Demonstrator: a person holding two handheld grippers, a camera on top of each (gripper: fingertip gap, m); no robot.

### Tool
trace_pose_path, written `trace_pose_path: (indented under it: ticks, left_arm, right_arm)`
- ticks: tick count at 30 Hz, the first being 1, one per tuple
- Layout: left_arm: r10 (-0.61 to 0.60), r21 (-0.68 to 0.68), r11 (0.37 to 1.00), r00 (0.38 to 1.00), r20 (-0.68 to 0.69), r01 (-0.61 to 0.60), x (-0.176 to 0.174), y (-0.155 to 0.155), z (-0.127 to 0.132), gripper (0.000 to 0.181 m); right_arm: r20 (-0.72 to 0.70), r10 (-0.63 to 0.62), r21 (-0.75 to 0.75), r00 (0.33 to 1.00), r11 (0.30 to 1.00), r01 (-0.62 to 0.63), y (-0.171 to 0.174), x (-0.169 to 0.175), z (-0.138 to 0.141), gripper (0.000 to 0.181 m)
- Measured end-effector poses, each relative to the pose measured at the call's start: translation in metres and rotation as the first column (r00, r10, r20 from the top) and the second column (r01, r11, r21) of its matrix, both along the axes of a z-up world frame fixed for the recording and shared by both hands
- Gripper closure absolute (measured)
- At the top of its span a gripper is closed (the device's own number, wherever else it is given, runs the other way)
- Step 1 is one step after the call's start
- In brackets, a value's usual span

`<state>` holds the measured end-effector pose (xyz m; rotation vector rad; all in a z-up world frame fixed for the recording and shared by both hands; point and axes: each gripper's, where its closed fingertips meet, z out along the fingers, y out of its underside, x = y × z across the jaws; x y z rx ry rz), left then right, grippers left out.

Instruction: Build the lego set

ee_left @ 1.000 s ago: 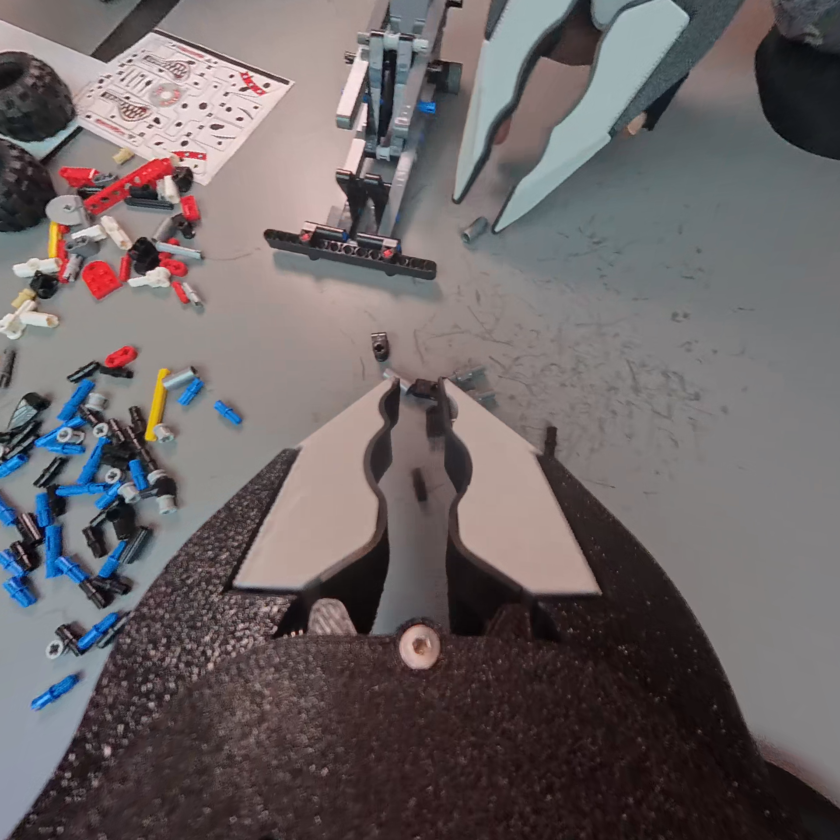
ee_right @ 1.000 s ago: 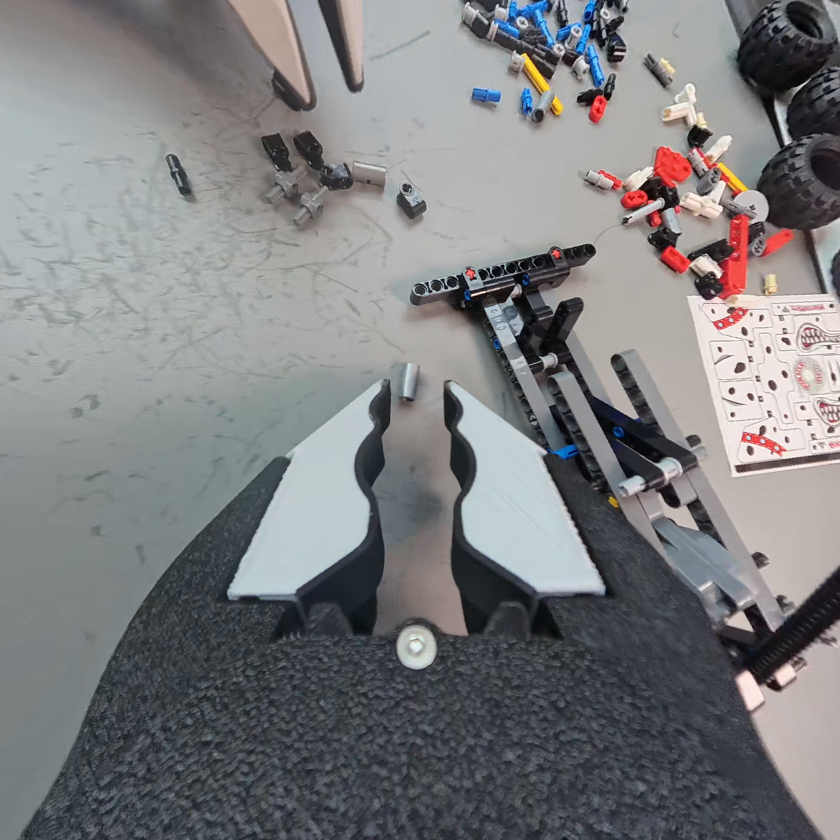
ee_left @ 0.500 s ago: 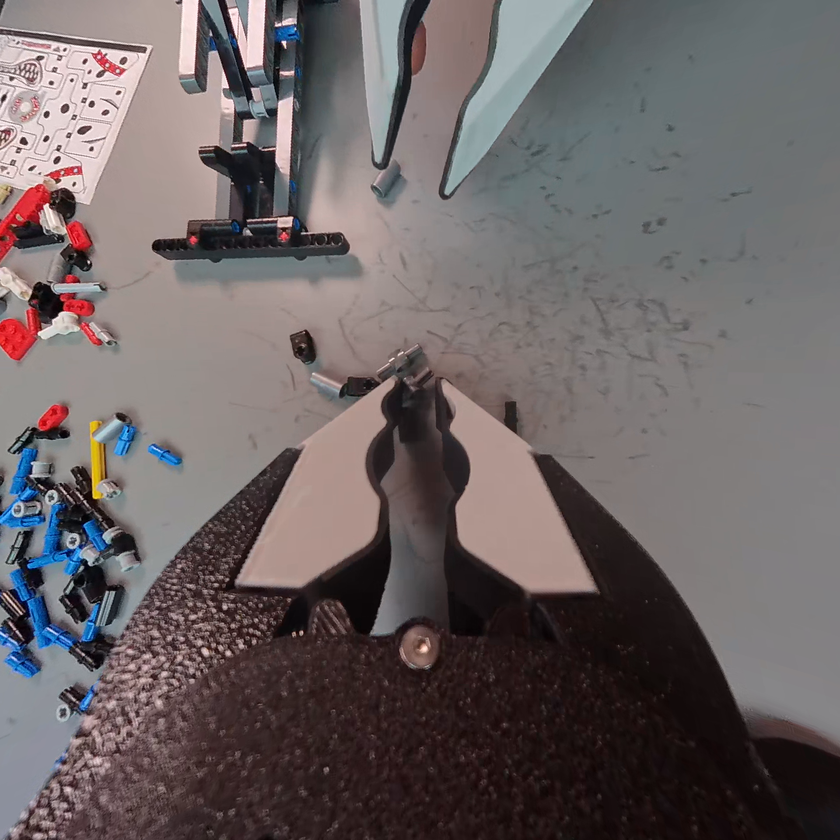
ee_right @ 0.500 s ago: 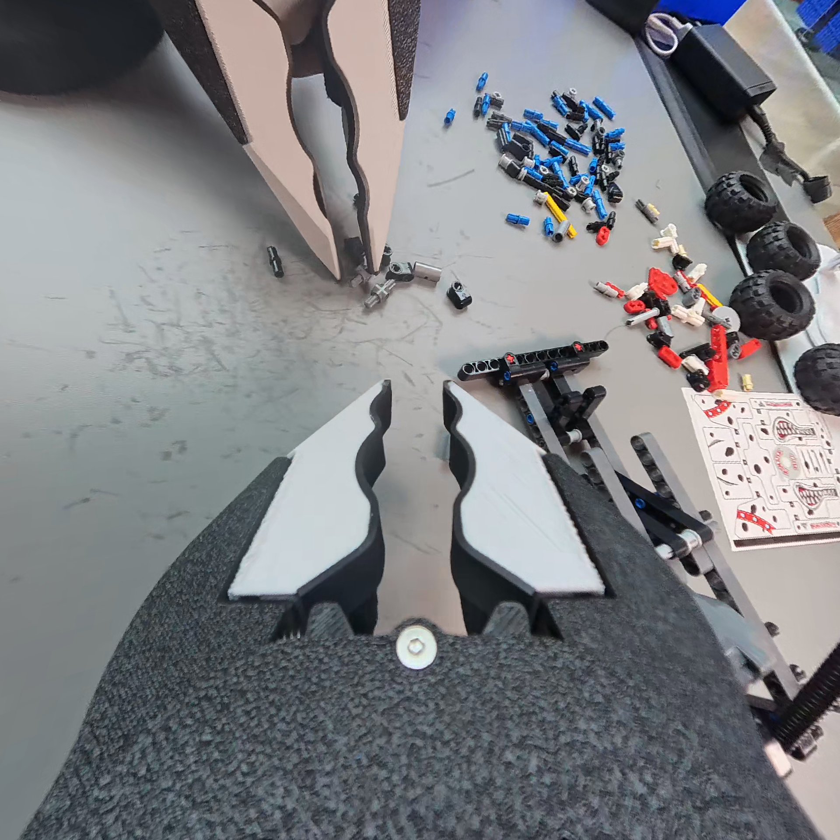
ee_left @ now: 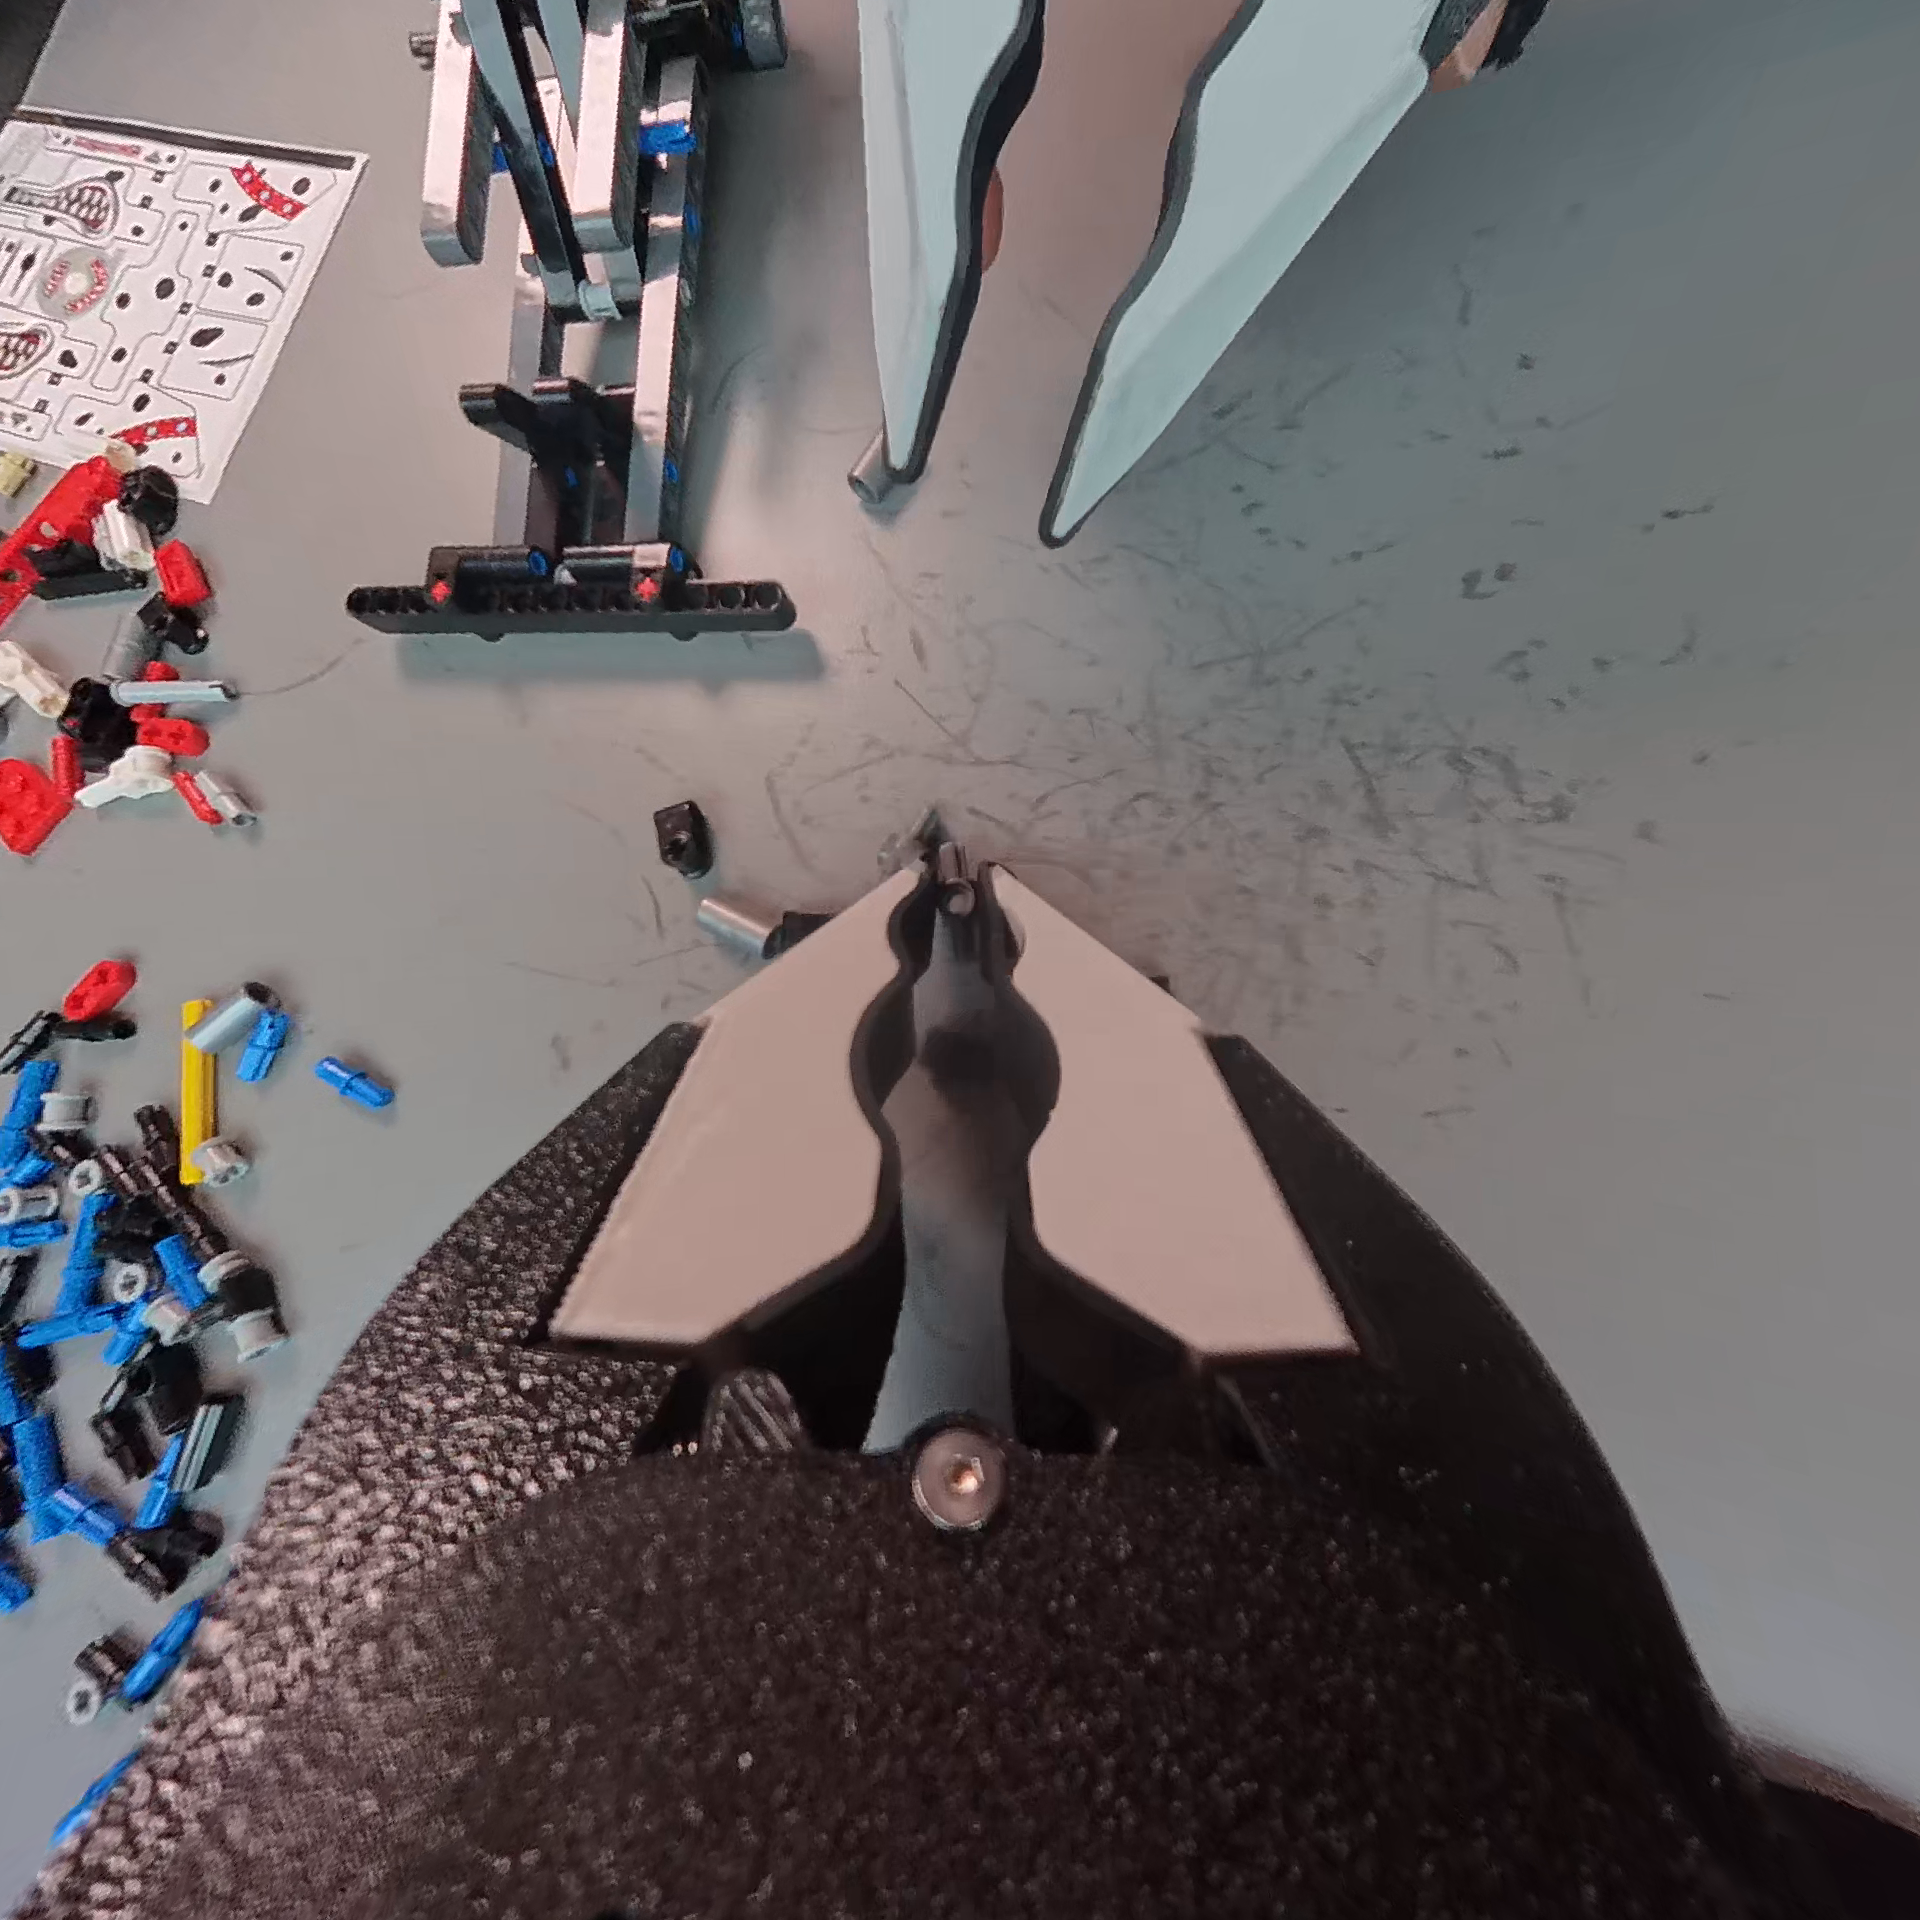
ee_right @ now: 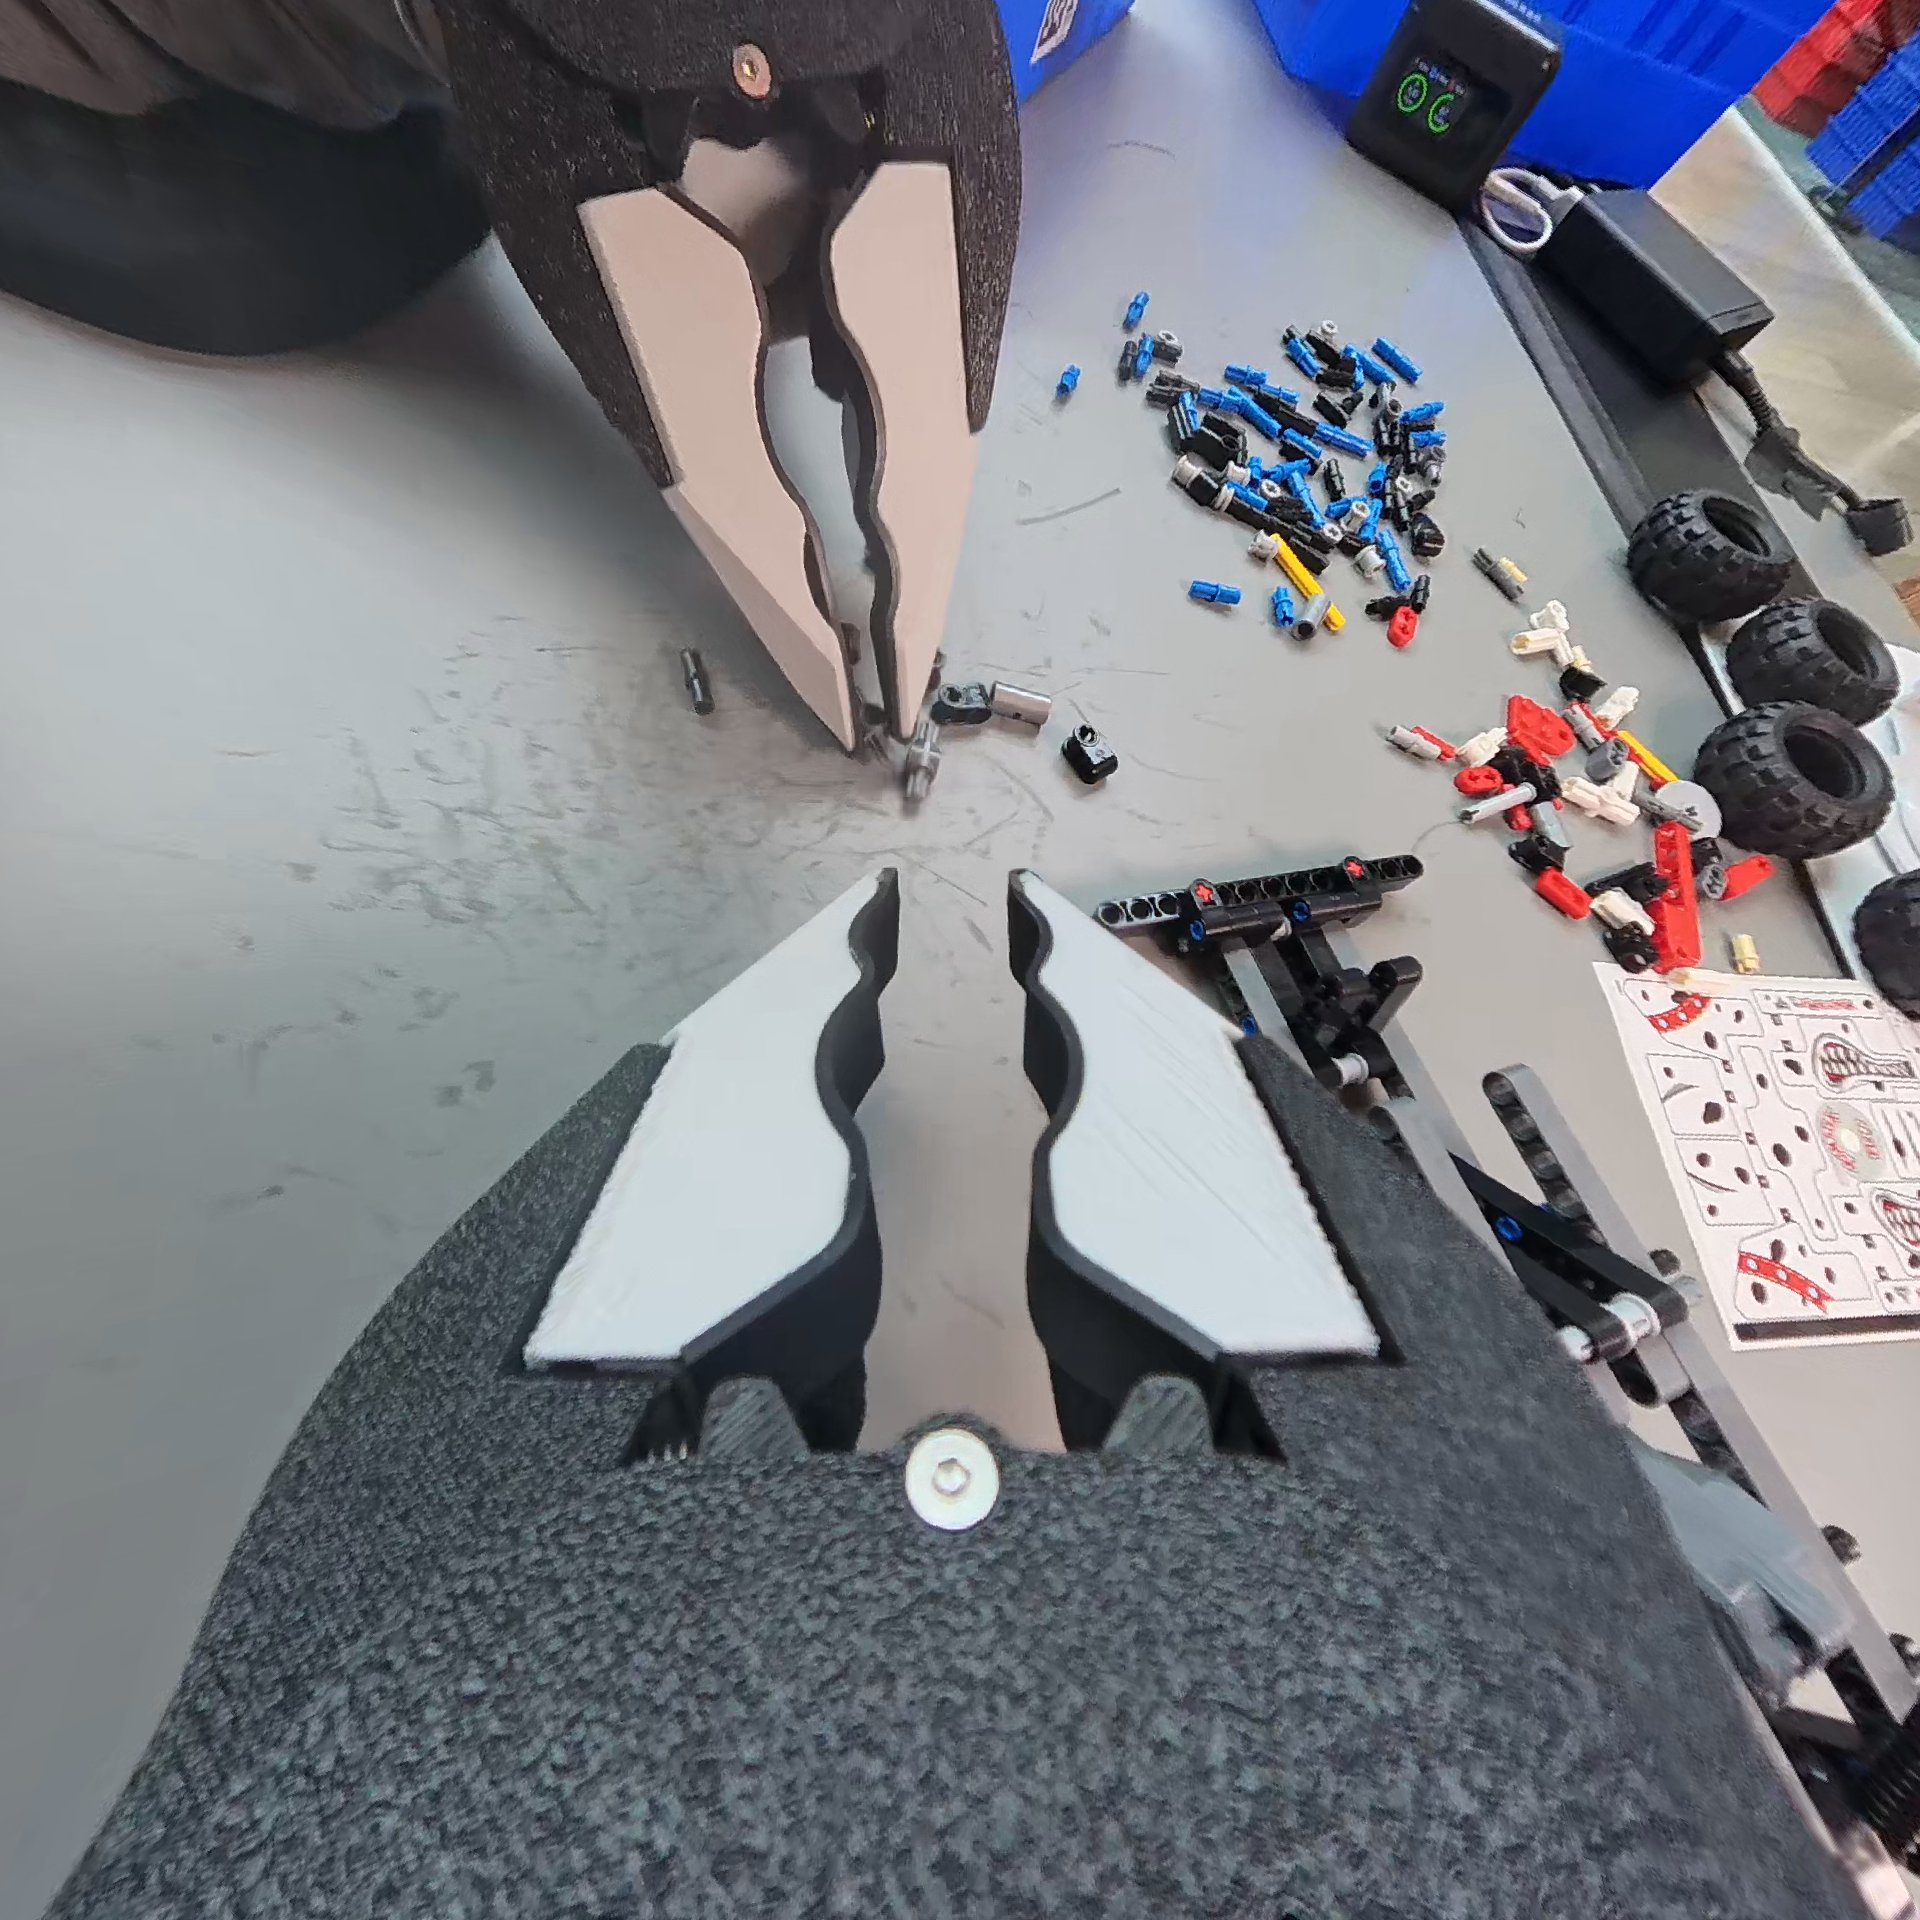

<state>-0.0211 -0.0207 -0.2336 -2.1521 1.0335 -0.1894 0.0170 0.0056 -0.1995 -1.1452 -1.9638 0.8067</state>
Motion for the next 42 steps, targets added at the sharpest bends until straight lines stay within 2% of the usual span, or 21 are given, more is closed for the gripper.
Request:
trace_pose_path:
  ticks: [5,12,15,23,30,35,42]
  left_arm:
    - [-0.038,-0.016,0.999,0.995,0.094,0.039,0.020,-0.004,0.006,0.172]
    - [-0.068,-0.050,0.996,0.994,0.087,0.073,0.038,-0.010,0.000,0.172]
    - [-0.075,-0.041,0.996,0.996,0.052,0.077,0.039,-0.011,-0.002,0.172]
    - [-0.091,-0.036,0.995,0.995,0.048,0.093,0.037,-0.016,0.005,0.156]
    - [-0.084,-0.083,0.993,0.996,0.039,0.087,0.023,-0.023,0.008,0.167]
    - [-0.091,-0.109,0.990,0.996,0.016,0.092,0.024,-0.025,0.000,0.170]
    - [-0.075,-0.094,0.992,0.996,0.039,0.078,0.022,-0.022,0.005,0.170]
  right_arm:
    - [-0.001,0.077,-0.004,0.997,0.997,-0.077,-0.015,0.004,0.002,0.160]
    - [0.064,0.122,-0.006,0.990,0.992,-0.122,-0.023,0.012,-0.010,0.160]
    - [0.074,0.126,-0.009,0.989,0.992,-0.125,-0.023,0.013,-0.012,0.160]
    - [0.109,0.145,-0.015,0.983,0.989,-0.145,-0.029,0.015,-0.021,0.160]
    - [0.161,0.109,-0.022,0.981,0.994,-0.107,-0.032,0.000,-0.029,0.165]
    - [0.263,0.146,-0.052,0.954,0.989,-0.137,-0.036,-0.006,-0.036,0.171]
    - [0.302,0.187,-0.070,0.935,0.982,-0.174,-0.041,-0.004,-0.037,0.177]
